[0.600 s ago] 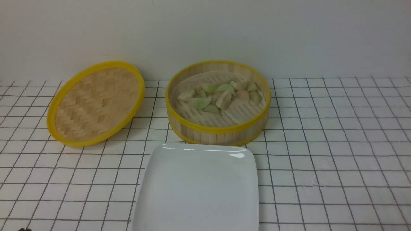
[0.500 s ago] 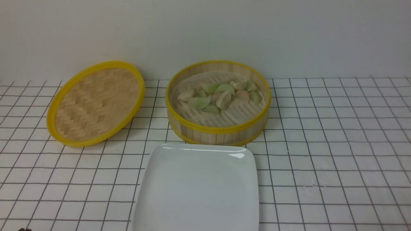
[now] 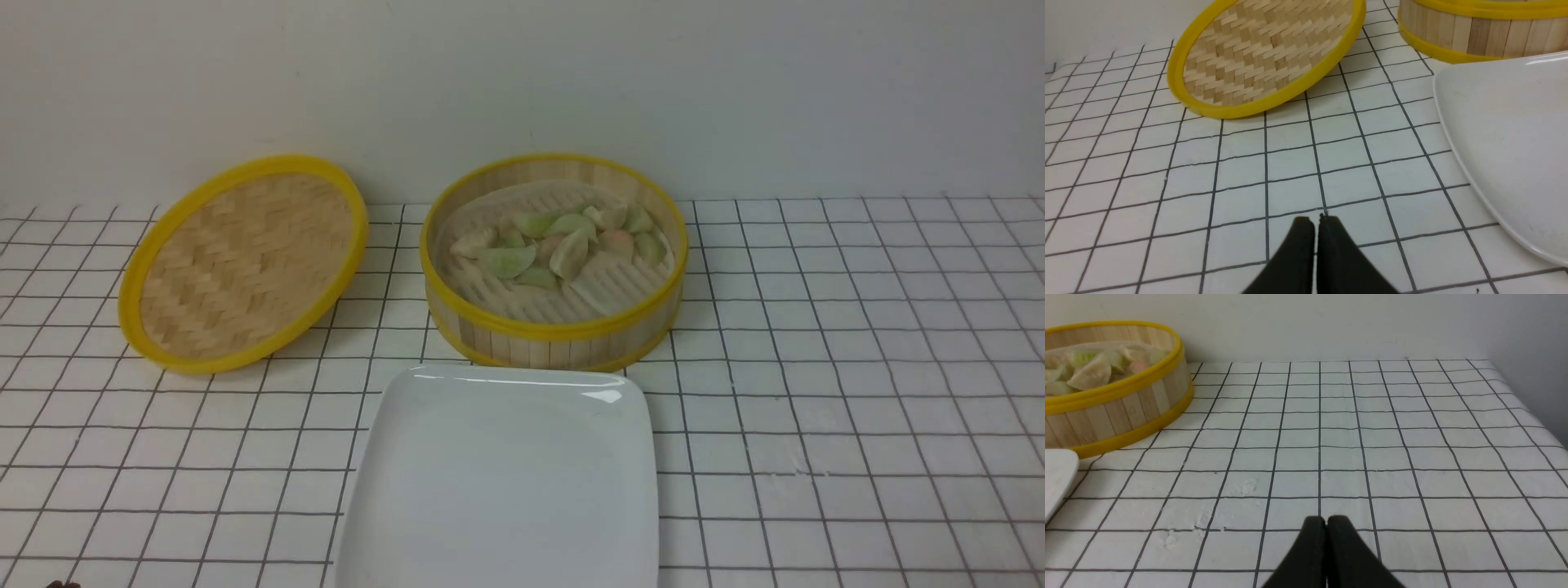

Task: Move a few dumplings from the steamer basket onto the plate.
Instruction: Use the right arm to grab a dumpling from inside the steamer

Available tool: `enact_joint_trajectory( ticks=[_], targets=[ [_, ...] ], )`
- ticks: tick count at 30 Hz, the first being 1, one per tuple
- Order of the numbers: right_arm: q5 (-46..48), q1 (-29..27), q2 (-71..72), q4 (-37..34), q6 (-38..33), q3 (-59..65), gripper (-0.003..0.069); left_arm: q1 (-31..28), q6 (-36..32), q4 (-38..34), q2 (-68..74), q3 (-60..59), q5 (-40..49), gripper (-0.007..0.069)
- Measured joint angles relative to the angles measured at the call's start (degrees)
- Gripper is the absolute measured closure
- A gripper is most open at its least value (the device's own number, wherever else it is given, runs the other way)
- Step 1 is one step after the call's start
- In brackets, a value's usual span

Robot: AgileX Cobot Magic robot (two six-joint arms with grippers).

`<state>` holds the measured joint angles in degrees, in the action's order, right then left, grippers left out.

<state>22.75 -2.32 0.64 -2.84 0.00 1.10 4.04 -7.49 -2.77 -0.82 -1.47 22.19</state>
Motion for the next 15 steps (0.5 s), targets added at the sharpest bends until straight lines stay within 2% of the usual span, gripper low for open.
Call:
enact_joint_trajectory(
  ticks=[3,5,7,11,12,13,15],
  targets=[
    [-0.6,0.0,0.0,-0.59,0.34,0.07,0.0667,0.0,0.0,0.0,0.0,0.0,0.0,0.0631],
    [-2.94,0.06,0.0,-4.05,1.33,0.44,0.0667,0.0,0.0,0.0,0.0,0.0,0.0,0.0631],
    [-7.72,0.43,0.0,-12.29,4.52,0.61,0.0667,0.0,0.0,0.0,0.0,0.0,0.0,0.0631],
    [-21.78,0.97,0.0,-33.99,11.23,0.61,0.0667,0.0,0.0,0.0,0.0,0.0,0.0,0.0631],
    [-21.78,0.97,0.0,-34.93,11.4,0.61,0.0667,0.0,0.0,0.0,0.0,0.0,0.0,0.0631],
    [-25.37,0.97,0.0,-41.77,11.98,0.61,0.0667,0.0,0.0,0.0,0.0,0.0,0.0,0.0631],
    [-28.68,0.97,0.0,-47.4,11.75,0.61,0.0667,0.0,0.0,0.0,0.0,0.0,0.0,0.0631]
  ],
)
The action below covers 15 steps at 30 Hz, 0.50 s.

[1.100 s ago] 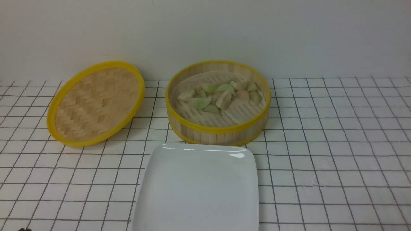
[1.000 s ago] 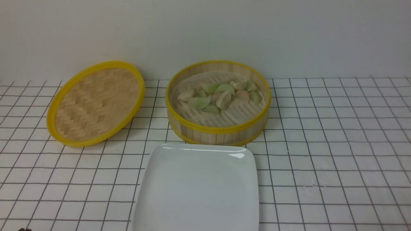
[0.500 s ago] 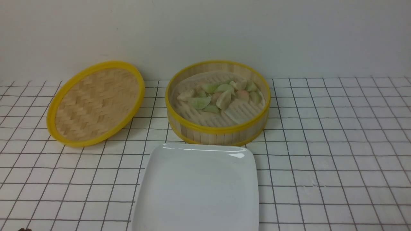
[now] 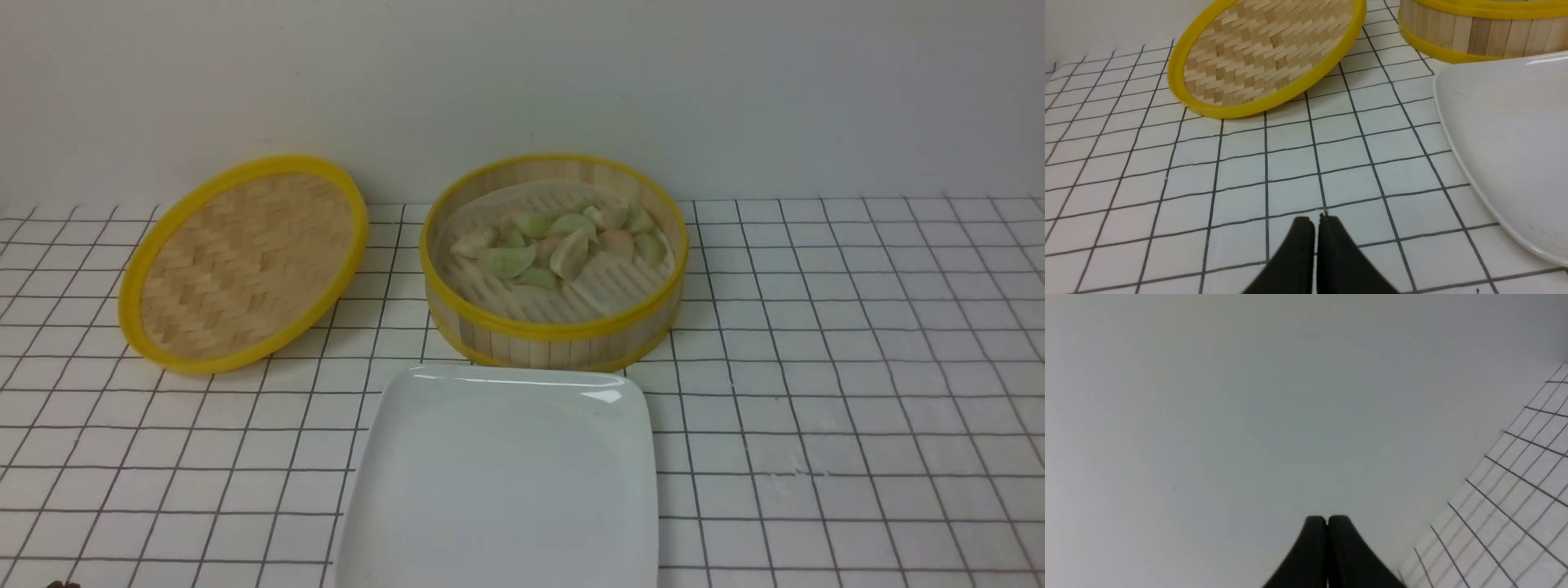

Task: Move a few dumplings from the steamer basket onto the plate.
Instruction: Use the right arm to grab a dumpling from inside the steamer

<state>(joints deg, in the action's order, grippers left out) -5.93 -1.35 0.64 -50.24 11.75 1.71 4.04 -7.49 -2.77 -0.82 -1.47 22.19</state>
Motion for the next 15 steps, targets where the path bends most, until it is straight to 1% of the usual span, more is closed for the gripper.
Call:
enact_joint_trajectory(
  ticks=[1,4,5,7,10,13,14,15],
  targets=[
    [-2.12,0.0,0.0,-3.46,-0.39,0.0,0.0667,0.0,0.0,0.0,0.0,0.0,0.0,0.0631],
    [-5.85,0.0,0.0,-8.6,-1.58,-0.09,0.0667,0.0,0.0,0.0,0.0,0.0,0.0,0.0631],
    [-5.56,0.0,0.0,-8.6,-2.19,-0.57,0.0667,0.0,0.0,0.0,0.0,0.0,0.0,0.0631],
    [-1.84,0.0,-0.42,-6.44,-4.87,-3.89,0.0667,0.0,0.0,0.0,0.0,0.0,0.0,0.0631],
    [8.63,0.0,-7.68,0.77,-10.65,-15.61,0.0667,0.0,0.0,0.0,0.0,0.0,0.0,0.0631],
    [22.64,0.0,-22.92,8.33,-15.66,-30.72,0.0667,0.0,0.0,0.0,0.0,0.0,0.0,0.0631],
    [27.26,0.0,-27.65,9.82,-16.85,-34.99,0.0667,0.0,0.0,0.0,0.0,0.0,0.0,0.0631],
    [34.27,0.0,-33.74,12.65,-18.22,-41.33,0.0667,0.0,0.0,0.0,0.0,0.0,0.0,0.0631]
  ],
)
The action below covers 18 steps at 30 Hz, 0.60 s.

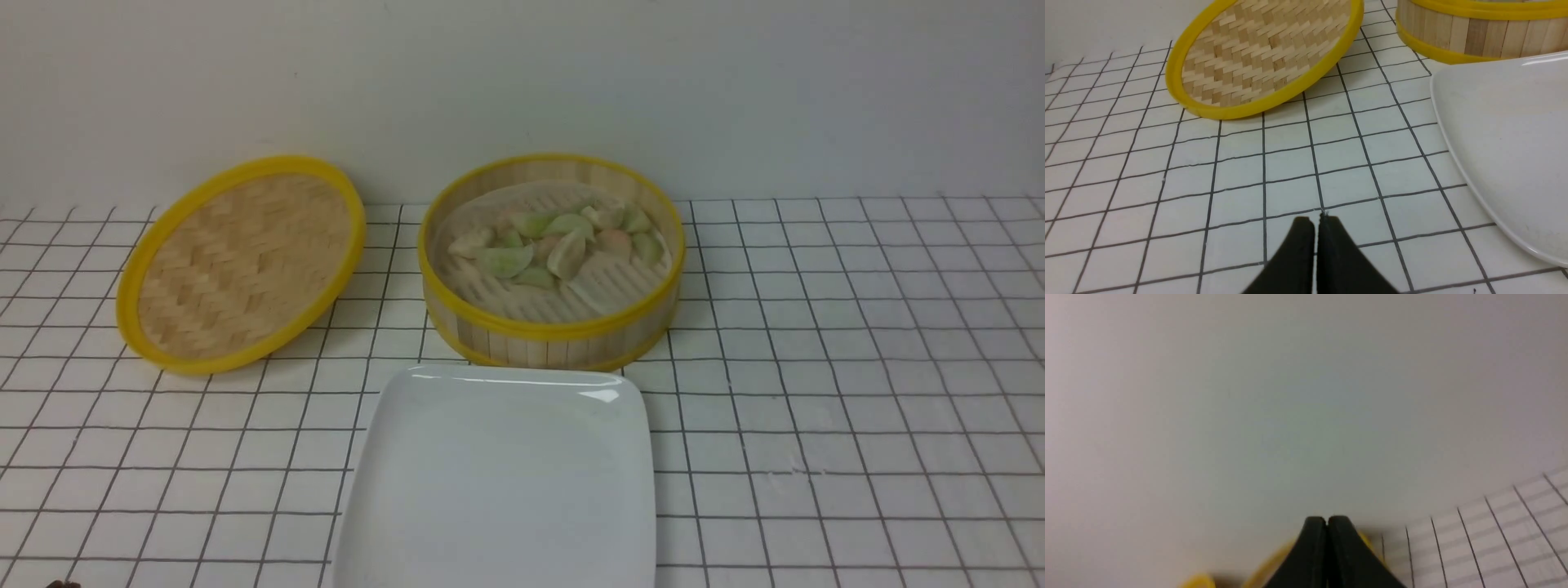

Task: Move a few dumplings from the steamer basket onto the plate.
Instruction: Use the right arm to grab a dumpling from inside the steamer

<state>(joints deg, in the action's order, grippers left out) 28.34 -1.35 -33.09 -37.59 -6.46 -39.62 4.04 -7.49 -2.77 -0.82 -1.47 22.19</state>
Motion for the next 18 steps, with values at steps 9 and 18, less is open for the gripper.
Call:
enact_joint_trajectory(
  ticks=[9,18],
  targets=[
    [35.02,3.34,-46.83,14.07,-0.41,-39.08,0.0667,0.0,0.0,0.0,0.0,0.0,0.0,0.0631],
    [42.9,17.46,-74.87,28.82,8.58,-69.35,0.0667,0.0,0.0,0.0,0.0,0.0,0.0,0.0631]
  ],
)
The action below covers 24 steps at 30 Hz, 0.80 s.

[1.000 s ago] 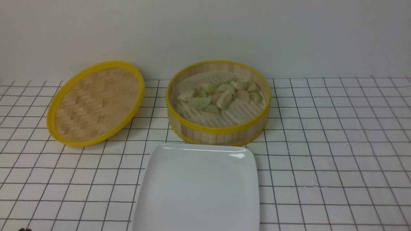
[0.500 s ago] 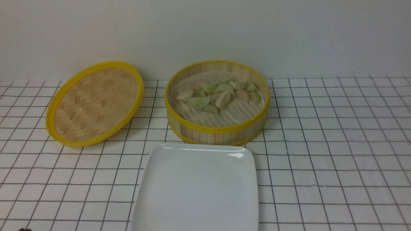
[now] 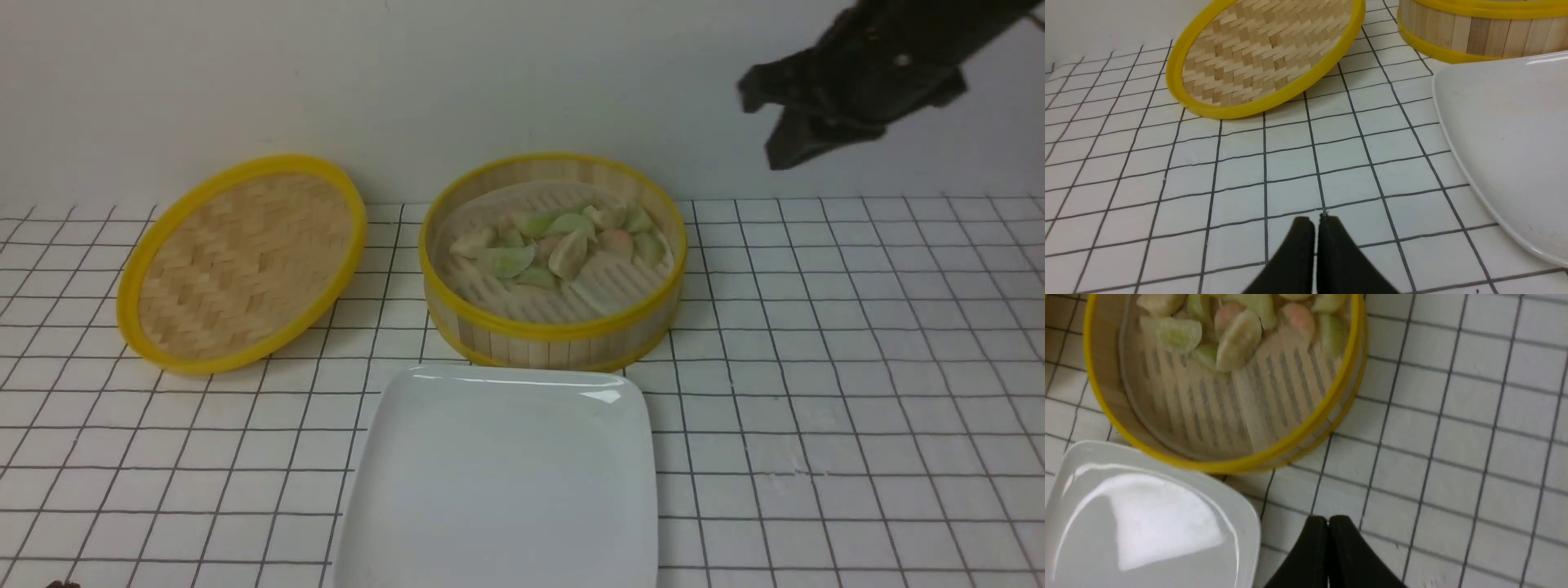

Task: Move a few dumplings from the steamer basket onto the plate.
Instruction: Use the right arm to grab a dumpling from inside the steamer

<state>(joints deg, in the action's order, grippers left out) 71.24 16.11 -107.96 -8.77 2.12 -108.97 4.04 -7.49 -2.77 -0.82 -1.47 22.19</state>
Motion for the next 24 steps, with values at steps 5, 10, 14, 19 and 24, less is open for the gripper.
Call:
enact_joint_trajectory(
  ticks=[5,10,14,19,24],
  targets=[
    [0.25,5.47,-14.29,3.46,2.01,-15.95,0.0667,0.0,0.0,0.0,0.0,0.0,0.0,0.0631],
    [0.49,6.01,-25.04,6.78,4.86,-26.53,0.065,0.0,0.0,0.0,0.0,0.0,0.0,0.0631],
    [0.49,6.01,-33.86,8.77,5.12,-35.28,0.0592,0.0,0.0,0.0,0.0,0.0,0.0,0.0631],
    [0.49,6.07,-40.69,11.21,5.17,-41.41,0.0445,0.0,0.0,0.0,0.0,0.0,0.0,0.0631],
    [0.66,6.07,-41.89,13.82,5.29,-41.58,0.0317,0.0,0.0,0.0,0.0,0.0,0.0,0.0631]
  ],
)
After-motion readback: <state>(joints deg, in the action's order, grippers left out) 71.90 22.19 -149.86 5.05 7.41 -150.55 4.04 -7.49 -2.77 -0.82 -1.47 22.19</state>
